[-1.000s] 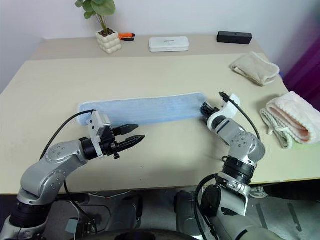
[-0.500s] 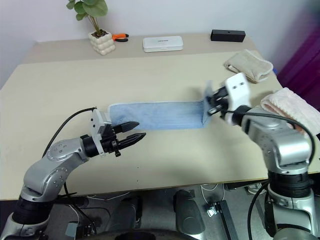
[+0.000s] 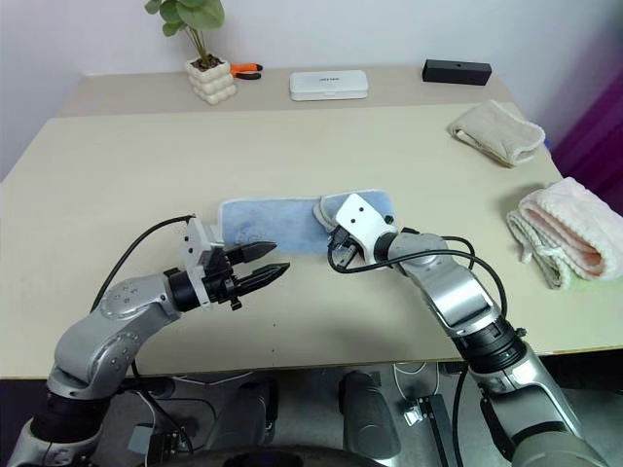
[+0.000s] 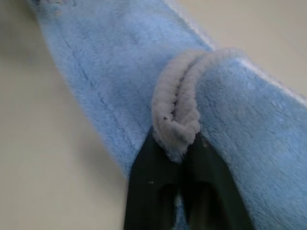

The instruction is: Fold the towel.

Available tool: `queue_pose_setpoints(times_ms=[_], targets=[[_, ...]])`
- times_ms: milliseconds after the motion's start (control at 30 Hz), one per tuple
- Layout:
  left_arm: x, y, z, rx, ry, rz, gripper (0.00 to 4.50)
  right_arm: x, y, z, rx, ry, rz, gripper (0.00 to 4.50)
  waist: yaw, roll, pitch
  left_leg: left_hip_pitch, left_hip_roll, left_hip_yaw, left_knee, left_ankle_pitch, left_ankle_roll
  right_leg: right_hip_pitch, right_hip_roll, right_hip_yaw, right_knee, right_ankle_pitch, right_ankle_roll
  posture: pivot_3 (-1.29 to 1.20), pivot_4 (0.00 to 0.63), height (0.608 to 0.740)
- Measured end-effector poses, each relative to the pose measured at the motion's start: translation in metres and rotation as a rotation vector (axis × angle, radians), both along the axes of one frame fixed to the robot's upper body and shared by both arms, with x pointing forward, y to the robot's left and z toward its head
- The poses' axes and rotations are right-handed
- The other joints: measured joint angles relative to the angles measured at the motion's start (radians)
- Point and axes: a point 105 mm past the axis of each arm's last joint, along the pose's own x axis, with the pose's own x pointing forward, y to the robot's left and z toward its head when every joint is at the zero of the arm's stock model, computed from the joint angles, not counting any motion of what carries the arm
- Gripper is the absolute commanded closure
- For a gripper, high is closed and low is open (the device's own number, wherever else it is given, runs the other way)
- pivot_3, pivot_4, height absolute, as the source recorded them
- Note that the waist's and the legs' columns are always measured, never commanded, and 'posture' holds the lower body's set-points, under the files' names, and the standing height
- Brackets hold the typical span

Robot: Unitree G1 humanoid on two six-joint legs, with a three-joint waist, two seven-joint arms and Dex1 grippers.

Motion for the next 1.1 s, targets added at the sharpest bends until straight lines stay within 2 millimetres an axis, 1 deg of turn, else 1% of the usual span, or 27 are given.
queue_pose_setpoints(times_ms=[67,100,167,267,300,333,367,433,533,600,667,767,833,967,1067,1100], targets=[[0.0,0.0,0.0,0.0,-0.001,0.004,2.09,-0.001,0.0,-0.001,0.001,0.009,0.011,2.36,-0.001,0.0,0.0,0.0,0.0,0.0,0.0,0.0,0.0,0.0,0.0,0.0,0.0,0.0,0.0,0.0,0.15,0.737],[0.0,0.0,0.0,0.0,-0.001,0.005,2.09,-0.002,-0.001,0.0,0.006,0.01,0.013,1.75,-0.001,0.0,0.0,0.0,0.0,0.0,0.0,0.0,0.0,0.0,0.0,0.0,0.0,0.0,0.0,0.0,0.15,0.737],[0.0,0.001,0.0,0.001,0.0,0.009,2.09,-0.005,-0.006,0.005,0.022,-0.007,0.019,0.86,0.0,0.0,0.0,0.0,0.0,0.0,0.0,0.0,0.0,0.0,0.0,0.0,0.0,0.0,0.0,0.0,0.15,0.737],[-0.002,0.003,-0.003,0.004,0.011,0.018,2.09,-0.017,-0.014,0.022,0.086,-0.025,0.059,0.86,0.002,0.0,0.0,0.0,0.0,0.0,0.0,0.0,0.0,0.0,0.0,0.0,0.0,0.0,0.0,0.0,0.15,0.737],[-0.002,0.005,-0.004,0.006,0.017,0.027,2.09,-0.023,-0.017,0.031,0.127,-0.032,0.08,1.13,0.002,0.0,0.0,0.0,0.0,0.0,0.0,0.0,0.0,0.0,0.0,0.0,0.0,0.0,0.0,0.0,0.15,0.737],[-0.002,0.007,-0.006,0.008,0.022,0.034,2.09,-0.025,-0.019,0.042,0.173,-0.046,0.09,1.52,0.0,0.0,0.0,0.0,0.0,0.0,0.0,0.0,0.0,0.0,0.0,0.0,0.0,0.0,0.0,0.0,0.15,0.737],[-0.003,0.007,-0.006,0.008,0.023,0.036,2.09,-0.025,-0.021,0.049,0.21,-0.057,0.08,1.84,-0.003,0.0,0.0,0.001,0.0,0.0,0.0,0.0,0.0,0.001,0.0,0.0,0.0,0.0,0.0,0.0,0.15,0.737],[-0.003,0.007,-0.007,0.002,0.029,0.046,2.09,-0.013,-0.03,0.061,0.271,-0.085,0.005,2.89,-0.007,-0.001,0.0,0.002,0.0,0.0,0.0,0.0,0.0,0.001,0.001,0.0,0.0,0.0,-0.002,0.0,0.15,0.737],[-0.003,0.01,-0.011,-0.005,0.044,0.075,2.09,0.003,-0.042,0.059,0.257,-0.099,-0.089,4.39,-0.002,-0.001,0.0,0.001,0.0,0.0,0.0,0.0,0.0,0.0,0.001,0.0,0.0,0.0,-0.002,0.0,0.15,0.737],[-0.001,0.011,-0.012,-0.005,0.046,0.095,2.09,0.016,-0.043,0.048,0.249,-0.097,-0.143,4.46,-0.003,-0.001,0.0,0.001,0.0,0.0,0.0,0.0,0.0,0.0,0.0,0.0,0.0,0.0,-0.001,0.0,0.15,0.737],[0.0,0.011,-0.015,0.005,0.051,0.115,2.09,0.025,-0.04,0.03,0.231,-0.072,-0.163,4.46,-0.003,-0.001,0.0,0.001,0.0,0.0,0.0,0.0,0.0,0.0,0.0,0.0,0.0,0.0,-0.001,0.0,0.15,0.737],[0.002,0.014,-0.025,0.01,0.08,0.161,2.09,0.029,-0.033,-0.005,0.199,0.0,-0.162,4.46,-0.003,-0.001,0.0,0.001,0.0,0.0,-0.001,0.0,0.0,0.0,0.0,0.0,0.0,0.0,-0.001,0.0,0.15,0.737],[0.003,0.016,-0.03,0.004,0.099,0.193,2.09,0.029,-0.03,-0.023,0.172,0.019,-0.154,4.46,-0.003,-0.001,0.0,0.001,0.0,0.0,0.0,0.0,0.0,0.0,0.0,0.0,0.0,0.0,-0.001,0.0,0.15,0.737],[0.003,0.015,-0.037,-0.031,0.152,0.248,2.09,0.027,-0.027,-0.026,0.143,-0.025,-0.12,4.46,-0.003,-0.002,-0.001,0.002,0.0,0.0,0.0,0.0,0.0,0.001,0.0,0.0,0.001,0.0,-0.001,0.0,0.15,0.737],[0.004,0.021,-0.041,-0.054,0.196,0.302,2.09,0.027,-0.029,-0.023,0.151,-0.033,-0.119,4.46,-0.004,-0.002,-0.001,0.002,0.0,0.0,0.0,0.0,0.0,0.001,0.0,0.0,0.001,0.0,-0.001,0.0,0.15,0.737],[0.005,0.022,-0.043,-0.075,0.222,0.322,2.09,0.028,-0.031,-0.02,0.164,-0.035,-0.121,3.94,-0.003,-0.002,-0.001,0.001,0.0,0.0,0.0,0.0,0.0,0.001,0.0,0.0,0.001,0.0,-0.001,0.0,0.15,0.737]])
